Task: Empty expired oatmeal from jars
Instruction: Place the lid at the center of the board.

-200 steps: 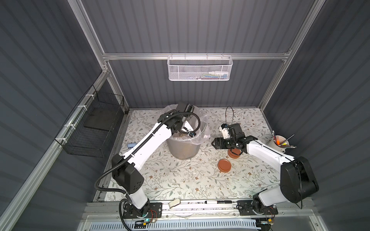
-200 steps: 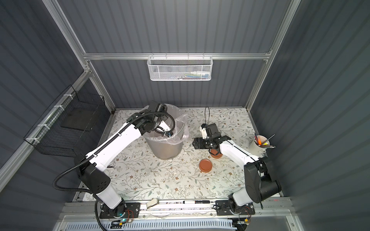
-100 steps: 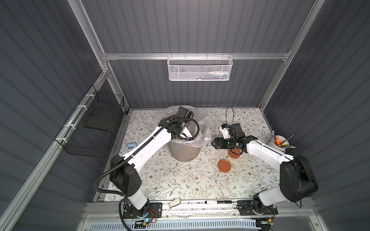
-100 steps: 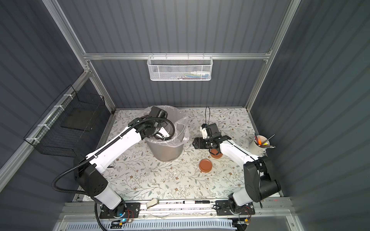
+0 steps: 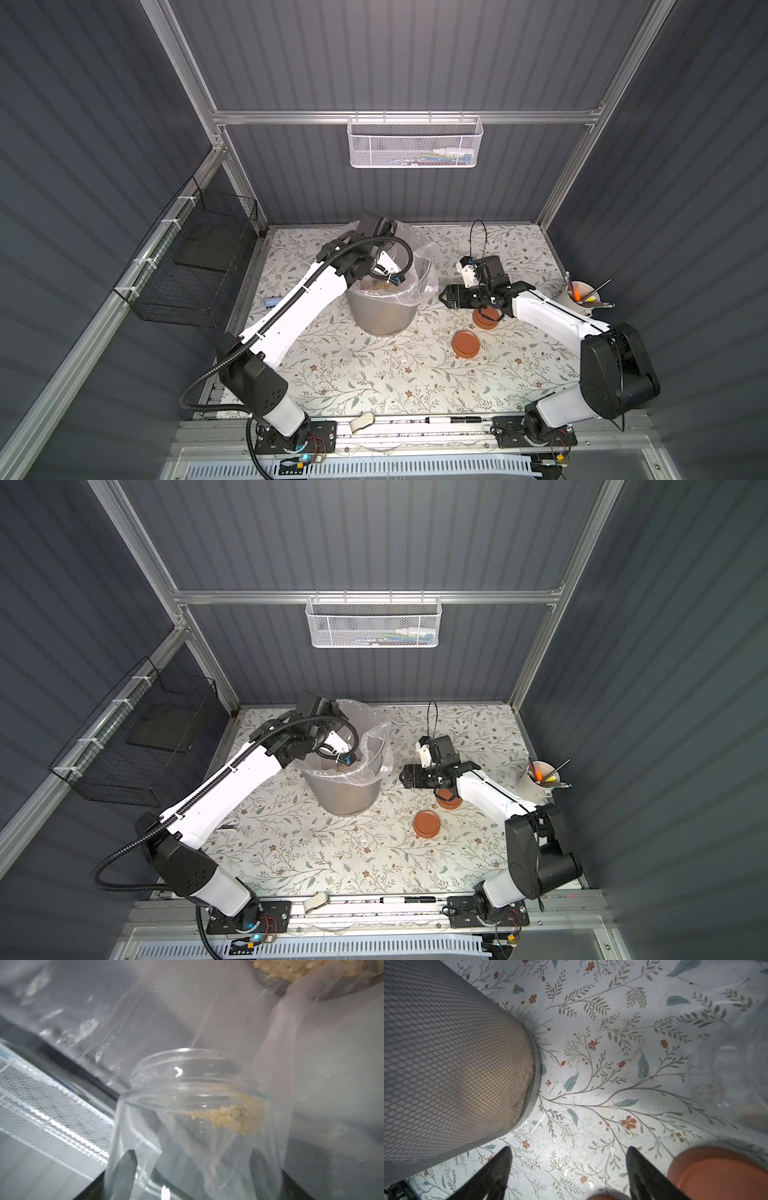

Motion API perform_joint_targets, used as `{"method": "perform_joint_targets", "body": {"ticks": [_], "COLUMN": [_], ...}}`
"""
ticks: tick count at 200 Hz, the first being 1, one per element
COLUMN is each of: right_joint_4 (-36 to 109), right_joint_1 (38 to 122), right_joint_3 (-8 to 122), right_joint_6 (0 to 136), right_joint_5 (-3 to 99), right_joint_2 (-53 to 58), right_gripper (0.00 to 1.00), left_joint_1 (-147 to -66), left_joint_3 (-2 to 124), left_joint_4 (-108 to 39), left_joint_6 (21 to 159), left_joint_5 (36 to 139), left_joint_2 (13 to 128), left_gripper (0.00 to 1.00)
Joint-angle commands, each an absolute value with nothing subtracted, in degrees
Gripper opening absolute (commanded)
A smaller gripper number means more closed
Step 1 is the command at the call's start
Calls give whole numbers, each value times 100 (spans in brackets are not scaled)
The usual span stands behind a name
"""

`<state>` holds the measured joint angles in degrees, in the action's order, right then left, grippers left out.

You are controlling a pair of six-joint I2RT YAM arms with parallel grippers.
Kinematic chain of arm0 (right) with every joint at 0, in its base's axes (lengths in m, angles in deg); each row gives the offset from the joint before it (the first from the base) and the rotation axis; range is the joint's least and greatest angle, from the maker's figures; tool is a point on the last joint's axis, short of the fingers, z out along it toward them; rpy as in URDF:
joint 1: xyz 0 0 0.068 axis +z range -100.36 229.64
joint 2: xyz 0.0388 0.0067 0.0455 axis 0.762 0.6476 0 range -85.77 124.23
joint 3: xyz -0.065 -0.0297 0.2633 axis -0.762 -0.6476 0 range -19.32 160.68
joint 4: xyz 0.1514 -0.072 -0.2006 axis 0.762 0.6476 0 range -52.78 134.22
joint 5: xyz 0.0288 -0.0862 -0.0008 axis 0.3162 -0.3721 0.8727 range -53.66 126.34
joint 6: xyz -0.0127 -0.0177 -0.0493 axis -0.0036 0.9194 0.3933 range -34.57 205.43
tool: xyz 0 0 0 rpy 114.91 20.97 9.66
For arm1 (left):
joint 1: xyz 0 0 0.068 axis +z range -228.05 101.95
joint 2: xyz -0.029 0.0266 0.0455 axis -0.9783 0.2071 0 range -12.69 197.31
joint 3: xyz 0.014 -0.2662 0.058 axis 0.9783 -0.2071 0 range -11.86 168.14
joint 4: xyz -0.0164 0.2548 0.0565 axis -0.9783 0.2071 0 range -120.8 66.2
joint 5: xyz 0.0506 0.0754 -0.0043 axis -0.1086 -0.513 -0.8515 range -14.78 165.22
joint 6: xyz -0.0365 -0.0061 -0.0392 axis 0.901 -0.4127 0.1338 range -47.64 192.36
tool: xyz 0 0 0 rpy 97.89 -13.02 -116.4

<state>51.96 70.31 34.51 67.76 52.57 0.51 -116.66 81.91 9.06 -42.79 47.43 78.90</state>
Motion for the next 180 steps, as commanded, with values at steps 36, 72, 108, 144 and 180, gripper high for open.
{"method": "perform_joint_targets", "body": {"ticks": [36, 72, 108, 144, 180], "right_joint_4": [5192, 5063, 5134, 5204, 5094], "right_joint_1": [6984, 6986, 6982, 6970, 6971], "right_joint_3": [3609, 3622, 3613, 3540, 3647], "right_joint_6": [6777, 6642, 6623, 6719, 6584], "right_joint_5": [5337, 5498, 5501, 5372, 5498], "right_joint_2": [164, 205, 102, 9, 138], "right_gripper": [85, 85, 85, 85, 85], "left_joint_1": [-11725, -11723, -11786, -11812, -11795], "left_joint_3": [9307, 8915, 7597, 8688, 8599], "left_joint_4": [1030, 1050, 810, 1102, 1002], "left_joint_6": [-4504, -4334, -4137, -4343, -4377], "left_joint_5": [4610, 4781, 5049, 4722, 4605], "left_joint_2": [7859, 7698, 7775, 7715, 7713], "left_gripper": [0, 0, 0, 0, 0]}}
